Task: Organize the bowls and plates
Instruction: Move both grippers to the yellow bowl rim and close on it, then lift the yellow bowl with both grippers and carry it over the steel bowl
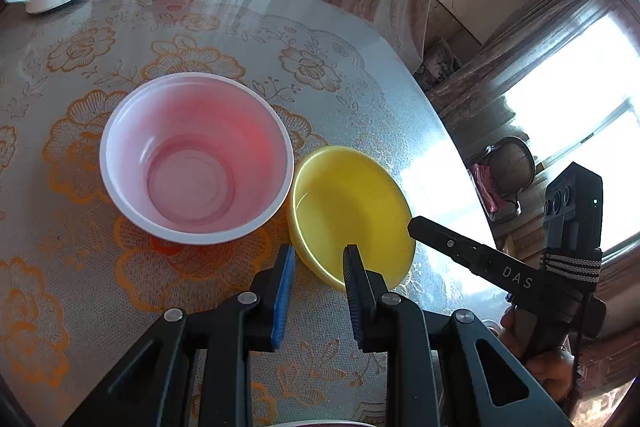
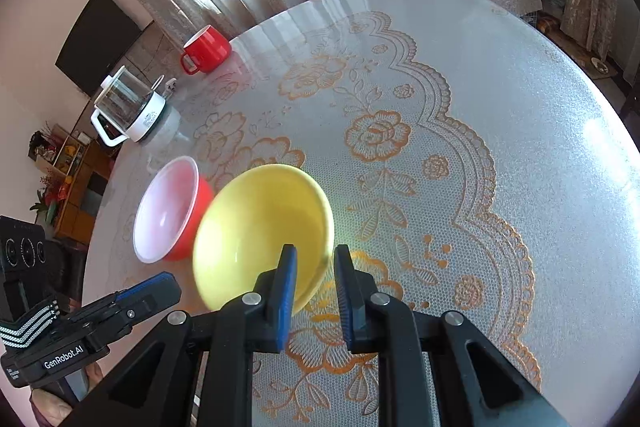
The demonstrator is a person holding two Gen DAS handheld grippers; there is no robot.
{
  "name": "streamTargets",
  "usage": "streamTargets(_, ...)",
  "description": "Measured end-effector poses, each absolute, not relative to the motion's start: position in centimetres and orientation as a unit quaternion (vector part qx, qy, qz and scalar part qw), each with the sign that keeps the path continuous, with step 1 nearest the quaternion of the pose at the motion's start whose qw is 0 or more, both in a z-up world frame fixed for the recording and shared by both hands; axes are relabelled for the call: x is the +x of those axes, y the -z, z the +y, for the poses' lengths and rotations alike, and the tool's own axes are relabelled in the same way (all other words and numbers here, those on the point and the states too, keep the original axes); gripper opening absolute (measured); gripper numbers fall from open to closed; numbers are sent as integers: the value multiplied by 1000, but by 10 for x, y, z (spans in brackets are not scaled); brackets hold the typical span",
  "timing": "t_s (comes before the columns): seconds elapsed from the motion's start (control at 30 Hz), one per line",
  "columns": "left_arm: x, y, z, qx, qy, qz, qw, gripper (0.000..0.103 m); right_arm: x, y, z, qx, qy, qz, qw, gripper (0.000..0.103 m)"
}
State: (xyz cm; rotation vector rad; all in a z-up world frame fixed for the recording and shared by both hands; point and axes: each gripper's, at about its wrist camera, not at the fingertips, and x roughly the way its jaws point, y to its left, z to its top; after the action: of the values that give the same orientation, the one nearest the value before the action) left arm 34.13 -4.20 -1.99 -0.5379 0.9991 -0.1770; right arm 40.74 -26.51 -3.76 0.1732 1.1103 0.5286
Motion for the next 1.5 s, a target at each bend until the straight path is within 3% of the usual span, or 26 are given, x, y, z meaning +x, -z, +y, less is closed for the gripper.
streamTargets(0.23, 353, 23, -48, -255, 75, 477, 838, 20, 414, 46, -262, 74, -249, 528, 808, 18)
streamTargets(0.37, 355, 24, -50, -249, 68, 479, 839, 18, 415, 49, -258, 70, -245, 524, 813, 11)
streamTargets(0.77, 360, 28, -60, -224, 56, 484, 844, 16, 407, 44, -264, 68, -246, 516, 818, 10)
streamTargets(0.8, 359, 25, -63, -213, 57, 480, 849, 13, 406, 43, -264, 65, -244, 514, 820, 11)
streamTargets(1.5, 291, -20, -91, -217, 131, 441, 861, 13, 334, -16, -312, 102, -276, 450, 843, 11)
